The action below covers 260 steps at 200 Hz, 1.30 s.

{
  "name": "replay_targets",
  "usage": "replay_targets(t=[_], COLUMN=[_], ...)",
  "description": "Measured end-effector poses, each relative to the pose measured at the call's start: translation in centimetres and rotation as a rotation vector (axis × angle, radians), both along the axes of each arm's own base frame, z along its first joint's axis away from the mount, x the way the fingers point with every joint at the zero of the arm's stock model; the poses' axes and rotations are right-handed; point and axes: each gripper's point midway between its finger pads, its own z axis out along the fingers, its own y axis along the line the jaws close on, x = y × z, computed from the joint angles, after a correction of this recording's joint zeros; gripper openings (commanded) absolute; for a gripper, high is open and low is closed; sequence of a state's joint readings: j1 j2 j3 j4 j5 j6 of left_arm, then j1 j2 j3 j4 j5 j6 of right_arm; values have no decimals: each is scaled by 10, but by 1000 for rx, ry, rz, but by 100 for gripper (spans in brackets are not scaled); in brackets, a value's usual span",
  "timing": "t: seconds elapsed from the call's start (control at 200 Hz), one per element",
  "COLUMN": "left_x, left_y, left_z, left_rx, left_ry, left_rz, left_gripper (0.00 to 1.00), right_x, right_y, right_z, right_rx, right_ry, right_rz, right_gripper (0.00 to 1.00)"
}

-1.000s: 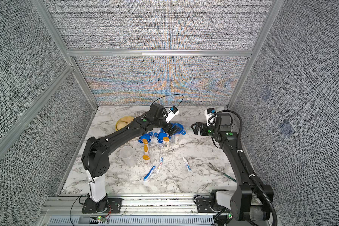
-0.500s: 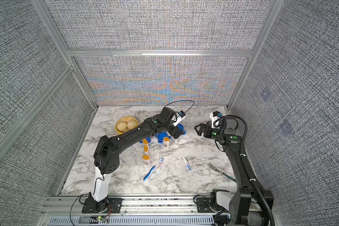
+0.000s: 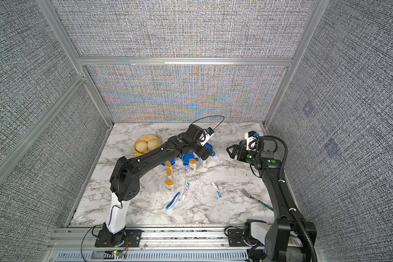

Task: Pack away toiletry kits
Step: Close the fastener on the container.

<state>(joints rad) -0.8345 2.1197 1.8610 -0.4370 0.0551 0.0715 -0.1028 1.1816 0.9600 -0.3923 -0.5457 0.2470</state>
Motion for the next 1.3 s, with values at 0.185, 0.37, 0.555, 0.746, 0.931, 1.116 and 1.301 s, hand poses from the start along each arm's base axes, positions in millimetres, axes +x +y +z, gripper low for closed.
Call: replay_targets(t=[0.185,0.37,0.555,0.746,0.931,1.116,1.301], left_x=[4,5,6,7,8,3,-3], left_y=[1,2,4,3,2,-1,-5], left_z=[-8,-11,-14,-15,-12,7,51], left_rx=[16,18,21,14,6,-16,-96], left_ry=[2,8,13,9,3,-3,-62], left_rz=[22,36,53,59,55,19,-33], left_gripper=[100,98,92,87,95,99,99], right_x=[0,0,-1,-1,0,0,-1], right_y=[1,1,-1,-1,-2,-2,-2], right_z=[-1,-2,-1,0,1,2,3], right_rx=[4,6,9,10,12,11,-3], right_ry=[0,3,-1,-4,-10,-16,-25], right_rz=[5,5,0,-3,-3,1,4], right_gripper=[99,99,99,99,99,99,99])
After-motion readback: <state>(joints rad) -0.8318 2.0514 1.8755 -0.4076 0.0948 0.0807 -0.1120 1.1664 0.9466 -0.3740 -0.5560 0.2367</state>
